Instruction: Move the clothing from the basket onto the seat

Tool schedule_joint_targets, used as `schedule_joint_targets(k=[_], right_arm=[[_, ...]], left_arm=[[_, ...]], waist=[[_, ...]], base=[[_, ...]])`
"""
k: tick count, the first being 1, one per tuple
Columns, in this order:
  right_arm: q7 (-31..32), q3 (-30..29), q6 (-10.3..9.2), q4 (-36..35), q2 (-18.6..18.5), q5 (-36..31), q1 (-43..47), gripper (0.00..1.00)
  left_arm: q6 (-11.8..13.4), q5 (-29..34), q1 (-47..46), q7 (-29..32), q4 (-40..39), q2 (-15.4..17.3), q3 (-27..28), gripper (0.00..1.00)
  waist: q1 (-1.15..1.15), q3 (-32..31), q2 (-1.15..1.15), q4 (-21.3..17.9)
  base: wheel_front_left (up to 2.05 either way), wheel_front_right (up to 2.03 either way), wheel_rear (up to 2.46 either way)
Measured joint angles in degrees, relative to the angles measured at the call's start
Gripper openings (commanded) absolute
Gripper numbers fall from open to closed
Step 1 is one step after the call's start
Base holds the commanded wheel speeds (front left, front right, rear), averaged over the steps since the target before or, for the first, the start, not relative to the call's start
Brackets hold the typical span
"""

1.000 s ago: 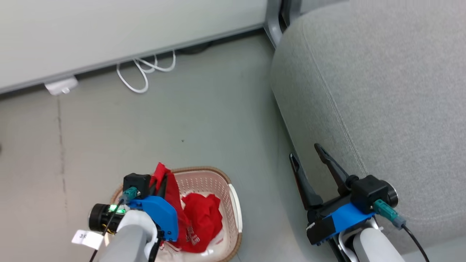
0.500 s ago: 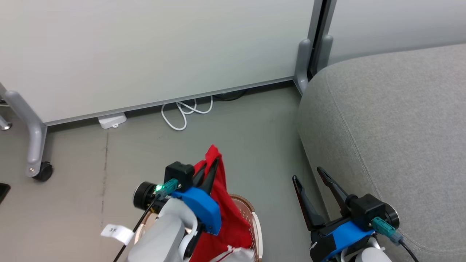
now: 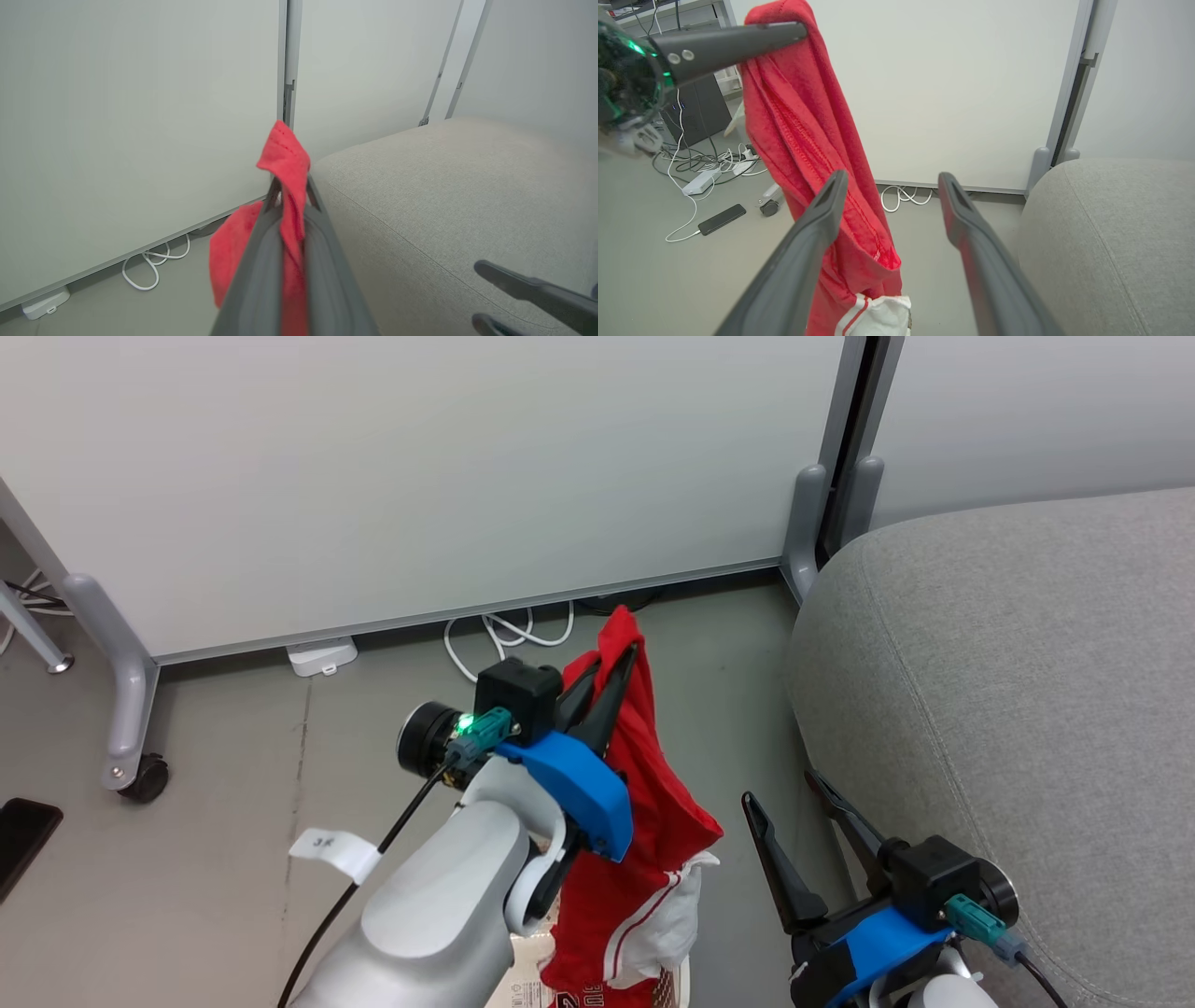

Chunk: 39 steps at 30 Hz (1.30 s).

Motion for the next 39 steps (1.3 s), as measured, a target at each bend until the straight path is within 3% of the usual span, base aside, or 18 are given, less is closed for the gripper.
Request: schedule_joint_targets(k=[13,27,39], right_arm=[[0.8,0.4,0.0,-0.4,0.0,-0.3,0.6,1.0],[2.0,1.9,0.0,-0.4,0.0,0.6,0.2,1.0],[6.6,7.1,0.0,4.0,0.0,0.7,-6.9,1.0]], left_arm=[[0.9,-5.7,-8.5,3.8,-1.0,0.0,-7.4,0.0],[1.5,-11.5,-10.8,2.6,0.3,0.0,-12.9,0.0],[1.5,-15.2,-12.4,1.1,1.2,0.0,-16.5,0.0]], waist=[[0.0,-0.5,0.0,0.5],[0.0,-1.0,0.0,0.4],[0.0,-0.8,0.0,1.1]], base=[[0.0,0.0,0.0],[0.0,0.0,0.0],[0.0,0.0,0.0]])
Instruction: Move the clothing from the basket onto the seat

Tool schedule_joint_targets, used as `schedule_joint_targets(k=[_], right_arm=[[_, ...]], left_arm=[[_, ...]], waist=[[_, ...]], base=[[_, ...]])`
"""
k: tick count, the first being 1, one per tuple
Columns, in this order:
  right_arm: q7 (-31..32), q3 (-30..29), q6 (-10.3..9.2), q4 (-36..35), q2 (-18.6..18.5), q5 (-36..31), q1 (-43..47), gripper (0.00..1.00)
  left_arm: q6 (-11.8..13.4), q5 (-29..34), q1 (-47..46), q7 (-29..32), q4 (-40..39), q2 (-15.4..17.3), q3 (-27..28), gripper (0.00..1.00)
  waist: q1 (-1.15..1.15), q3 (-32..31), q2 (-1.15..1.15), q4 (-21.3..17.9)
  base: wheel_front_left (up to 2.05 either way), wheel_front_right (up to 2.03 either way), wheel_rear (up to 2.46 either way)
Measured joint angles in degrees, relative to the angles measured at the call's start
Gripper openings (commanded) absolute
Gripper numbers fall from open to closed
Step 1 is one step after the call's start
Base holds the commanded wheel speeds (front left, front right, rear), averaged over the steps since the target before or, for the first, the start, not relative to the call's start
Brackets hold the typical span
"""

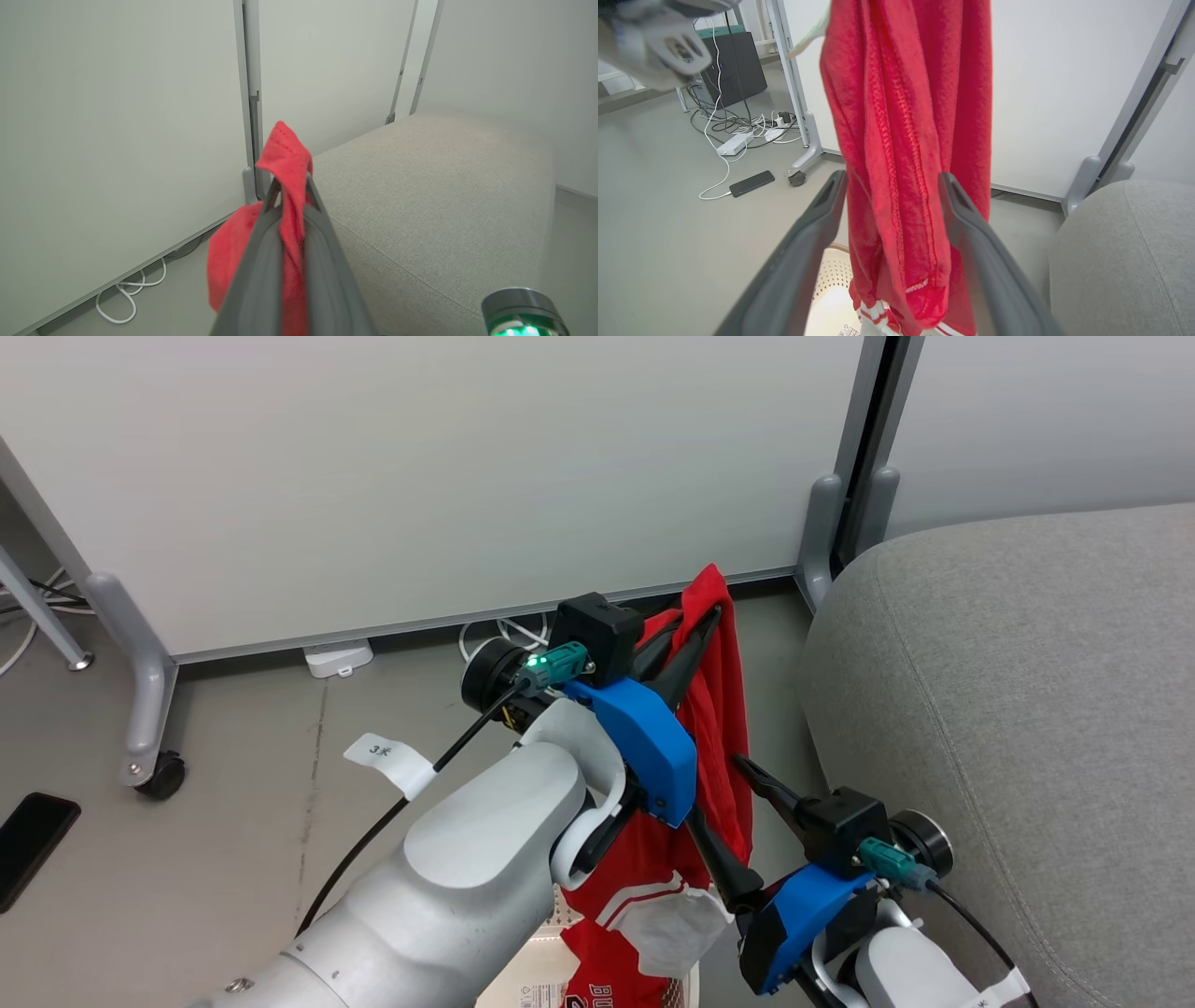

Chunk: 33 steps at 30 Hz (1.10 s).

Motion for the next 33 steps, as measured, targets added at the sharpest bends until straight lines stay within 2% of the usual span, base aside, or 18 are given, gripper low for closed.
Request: schedule_joint_targets(k=[11,17,18,19,20,33], right_arm=[[0.6,2.5,0.0,9.1,0.0,0.6,-8.6,1.0],[-0.4,4.2,0.0,14.0,0.0,3.1,-11.4,1.0],[-0.4,4.6,0.0,14.7,0.0,3.9,-11.7,0.84],[-0.4,5.0,0.0,15.4,0.0,4.7,-11.8,0.37],[-0.4,5.3,0.0,16.1,0.0,5.3,-11.9,0.0],[-3.5,8.2,0.0,21.1,0.0,10.3,-13.7,0.0]], left_arm=[[0.2,-2.7,-1.6,-0.5,0.1,0.0,-3.5,0.0],[-0.1,-4.7,-1.9,-0.6,-1.0,0.0,-5.0,0.0],[-0.1,-4.9,-2.0,-0.7,-1.1,0.0,-5.3,0.0],[-0.1,-5.1,-2.2,-0.7,-1.1,0.0,-5.5,0.0],[-0.1,-5.3,-2.3,-0.8,-1.2,0.0,-5.7,0.0],[0.9,-7.1,-3.1,-1.8,-0.2,0.0,-7.7,0.0]], waist=[[0.0,0.3,0.0,1.6],[0.0,0.2,0.0,2.5],[0.0,0.1,0.0,2.6],[0.0,0.1,0.0,2.7],[0.0,0.0,0.0,2.7],[0.0,-0.7,0.0,2.2]], base=[[0.0,0.0,0.0],[0.0,0.0,0.0],[0.0,0.0,0.0],[0.0,0.0,0.0],[0.0,0.0,0.0],[0.0,0.0,0.0]])
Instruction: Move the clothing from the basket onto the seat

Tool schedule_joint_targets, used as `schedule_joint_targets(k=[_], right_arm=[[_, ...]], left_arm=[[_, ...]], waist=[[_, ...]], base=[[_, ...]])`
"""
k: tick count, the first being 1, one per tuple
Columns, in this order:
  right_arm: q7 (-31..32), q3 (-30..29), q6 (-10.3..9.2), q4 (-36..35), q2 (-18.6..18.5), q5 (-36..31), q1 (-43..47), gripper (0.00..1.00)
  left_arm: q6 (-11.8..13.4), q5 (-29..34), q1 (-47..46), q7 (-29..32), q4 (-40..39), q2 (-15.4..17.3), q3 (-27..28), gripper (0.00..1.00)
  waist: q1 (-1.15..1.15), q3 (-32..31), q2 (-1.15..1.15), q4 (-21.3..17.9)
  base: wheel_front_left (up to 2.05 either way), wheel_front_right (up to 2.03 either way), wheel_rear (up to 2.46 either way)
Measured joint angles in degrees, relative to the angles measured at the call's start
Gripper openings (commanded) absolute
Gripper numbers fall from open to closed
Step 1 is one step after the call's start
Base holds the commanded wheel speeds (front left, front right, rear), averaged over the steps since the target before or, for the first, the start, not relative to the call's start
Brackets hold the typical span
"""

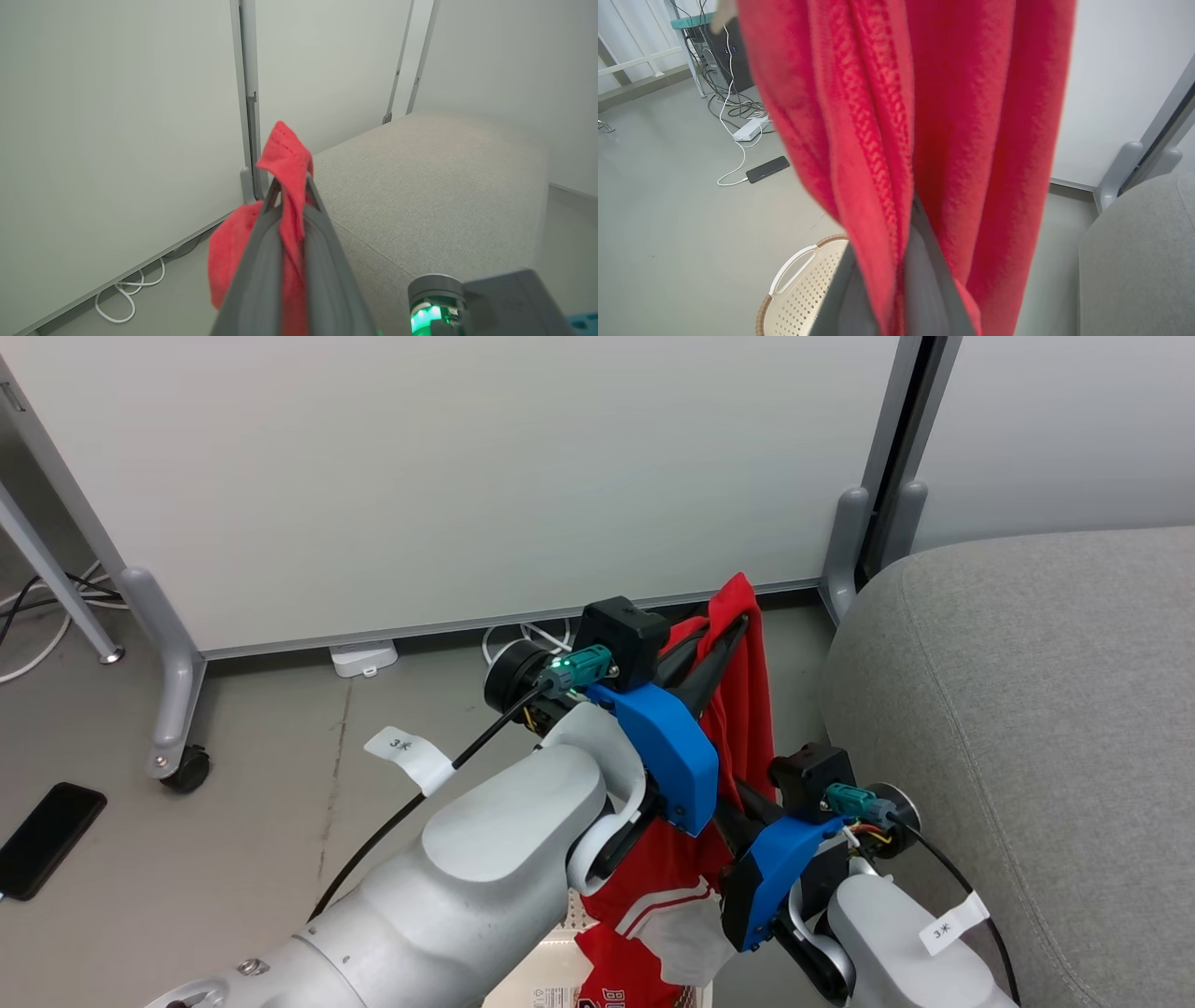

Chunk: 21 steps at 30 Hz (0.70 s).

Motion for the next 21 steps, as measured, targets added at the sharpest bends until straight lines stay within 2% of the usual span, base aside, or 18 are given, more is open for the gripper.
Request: schedule_joint_targets(k=[16,17,18,19,20,21], right_arm=[[-1.6,2.5,0.0,2.4,0.0,2.0,-1.1,0.0],[-1.6,2.6,0.0,2.6,0.0,2.0,-1.2,0.0],[-1.6,2.6,0.0,2.7,0.0,2.2,-1.2,0.0],[-1.7,2.7,0.0,2.8,0.0,2.2,-1.3,0.0],[-1.7,2.8,0.0,2.9,0.0,2.3,-1.3,0.0],[-1.8,2.8,0.0,2.9,0.0,2.3,-1.3,0.0]], left_arm=[[0.4,-1.5,-0.6,-0.7,1.7,0.0,-2.0,0.0],[0.5,-1.6,-0.6,-0.7,1.8,0.0,-2.1,0.05],[0.5,-1.7,-0.6,-0.7,1.9,0.0,-2.2,0.28],[0.5,-1.7,-0.6,-0.7,2.0,0.0,-2.3,0.46],[0.5,-1.8,-0.7,-0.7,2.0,0.0,-2.4,0.84],[0.6,-1.8,-0.8,-0.9,2.1,0.0,-2.5,1.0]], waist=[[0.0,-0.2,0.0,-1.0],[0.0,-0.2,0.0,-1.0],[0.0,-0.2,0.0,-1.0],[0.0,-0.2,0.0,-1.1],[0.0,-0.2,0.0,-1.1],[0.0,-0.2,0.0,-1.1]], base=[[0.0,0.0,0.0],[0.0,0.0,0.0],[0.0,0.0,0.0],[0.0,0.0,0.0],[0.0,0.0,0.0],[0.0,0.0,0.0]])
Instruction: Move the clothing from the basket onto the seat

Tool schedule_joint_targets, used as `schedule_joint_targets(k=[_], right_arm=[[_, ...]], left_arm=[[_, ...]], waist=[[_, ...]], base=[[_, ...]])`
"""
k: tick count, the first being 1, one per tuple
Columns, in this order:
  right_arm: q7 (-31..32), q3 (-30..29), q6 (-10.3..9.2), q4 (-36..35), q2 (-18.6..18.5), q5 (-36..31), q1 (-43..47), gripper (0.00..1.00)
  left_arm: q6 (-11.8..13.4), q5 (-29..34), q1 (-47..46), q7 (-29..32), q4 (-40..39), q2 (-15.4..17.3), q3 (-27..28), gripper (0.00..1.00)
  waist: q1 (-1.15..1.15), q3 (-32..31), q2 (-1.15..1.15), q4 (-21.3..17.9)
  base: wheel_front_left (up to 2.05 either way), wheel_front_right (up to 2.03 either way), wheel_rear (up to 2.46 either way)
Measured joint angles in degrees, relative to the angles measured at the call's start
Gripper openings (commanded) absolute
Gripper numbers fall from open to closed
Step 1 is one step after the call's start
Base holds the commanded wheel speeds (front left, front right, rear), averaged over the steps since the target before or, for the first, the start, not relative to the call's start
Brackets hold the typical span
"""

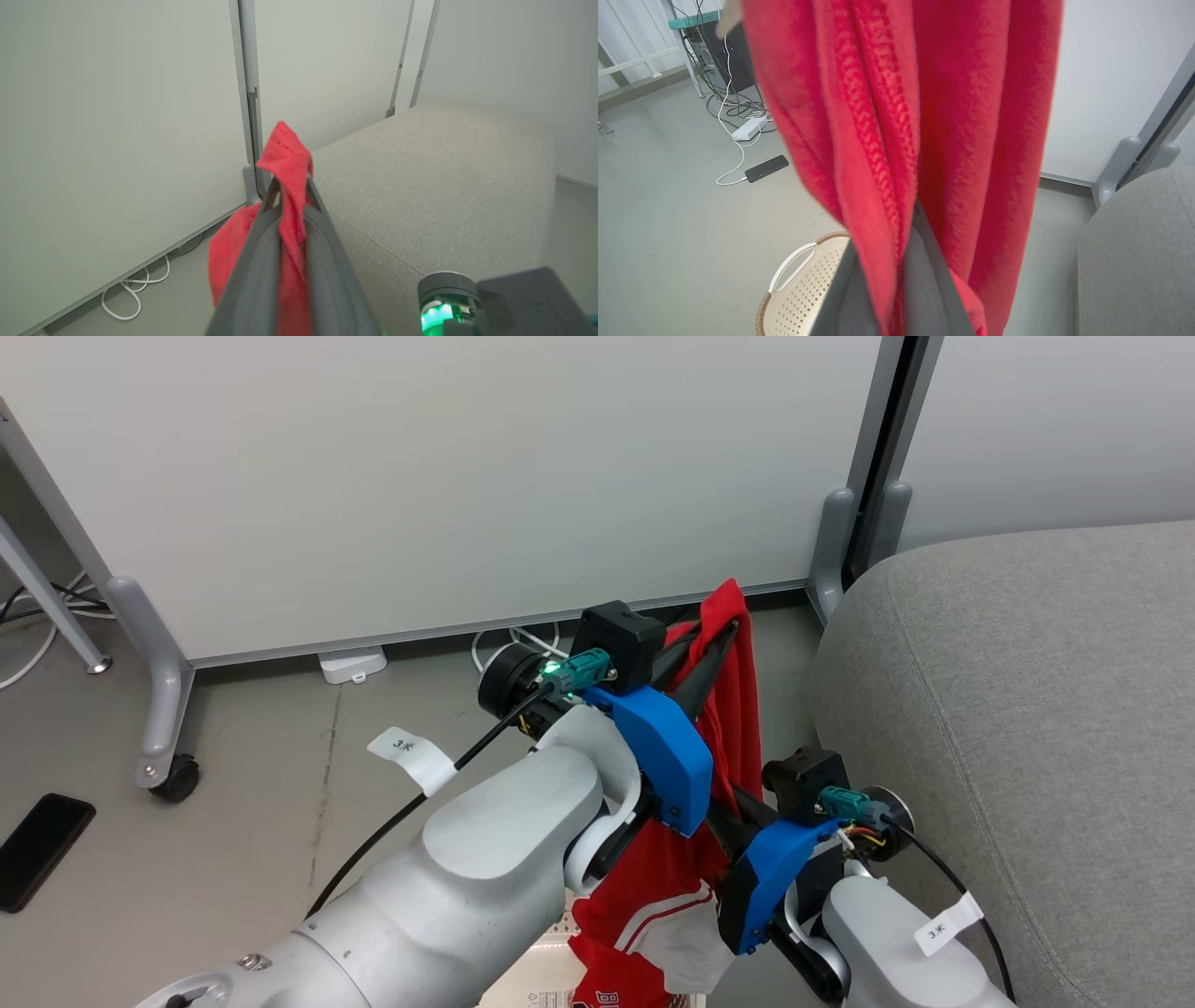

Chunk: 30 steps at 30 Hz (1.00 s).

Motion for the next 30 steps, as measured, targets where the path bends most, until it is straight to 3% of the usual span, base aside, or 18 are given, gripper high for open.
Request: schedule_joint_targets(k=[18,30], right_arm=[[-0.7,-0.2,0.0,0.8,0.0,0.5,-0.8,0.0],[-0.6,-0.8,0.0,-1.1,0.0,-0.5,-0.8,0.0]], left_arm=[[0.2,1.0,1.5,-3.1,1.1,0.7,1.7,1.0],[0.8,16.4,17.6,-3.3,-13.0,8.7,19.6,1.0]], waist=[[0.0,-0.2,0.0,0.1],[0.0,0.6,0.0,-1.8]], base=[[0.0,0.0,0.0],[0.0,0.0,0.0]])
